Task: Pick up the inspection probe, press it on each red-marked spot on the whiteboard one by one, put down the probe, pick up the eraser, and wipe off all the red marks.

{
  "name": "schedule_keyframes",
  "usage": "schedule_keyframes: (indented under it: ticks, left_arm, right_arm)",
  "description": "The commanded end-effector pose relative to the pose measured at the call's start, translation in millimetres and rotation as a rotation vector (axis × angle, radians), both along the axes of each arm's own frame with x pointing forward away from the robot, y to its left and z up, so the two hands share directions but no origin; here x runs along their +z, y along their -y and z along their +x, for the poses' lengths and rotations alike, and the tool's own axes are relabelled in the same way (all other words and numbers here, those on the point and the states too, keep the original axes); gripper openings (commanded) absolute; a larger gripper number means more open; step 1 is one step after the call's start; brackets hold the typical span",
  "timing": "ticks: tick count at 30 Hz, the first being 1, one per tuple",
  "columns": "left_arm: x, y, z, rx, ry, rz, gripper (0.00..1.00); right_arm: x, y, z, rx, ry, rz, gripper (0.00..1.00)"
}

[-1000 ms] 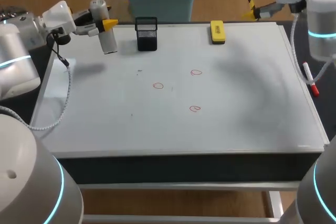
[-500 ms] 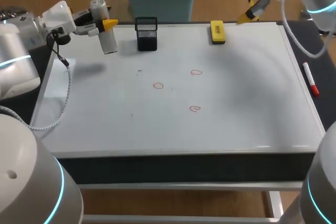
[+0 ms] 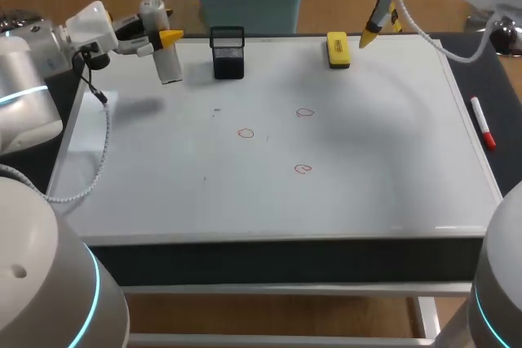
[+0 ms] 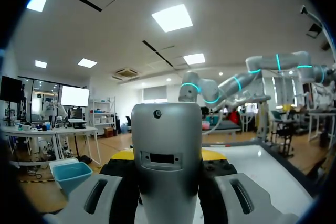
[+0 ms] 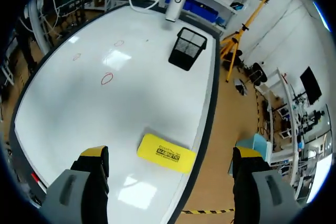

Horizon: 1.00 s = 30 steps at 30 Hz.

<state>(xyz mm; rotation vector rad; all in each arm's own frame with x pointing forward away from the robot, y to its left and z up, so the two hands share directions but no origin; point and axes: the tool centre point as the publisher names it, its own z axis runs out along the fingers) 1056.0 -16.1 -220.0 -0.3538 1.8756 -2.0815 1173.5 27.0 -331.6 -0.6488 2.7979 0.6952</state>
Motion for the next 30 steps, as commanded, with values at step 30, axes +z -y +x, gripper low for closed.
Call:
schedule_keyframes:
  ticks: [30]
  left_arm:
    - [0.3, 1, 0.1, 0.002, 0.002, -0.001, 0.00]
  right_arm:
    - [-21, -8, -4.4, 0.392, 0.071, -0.396, 1.00]
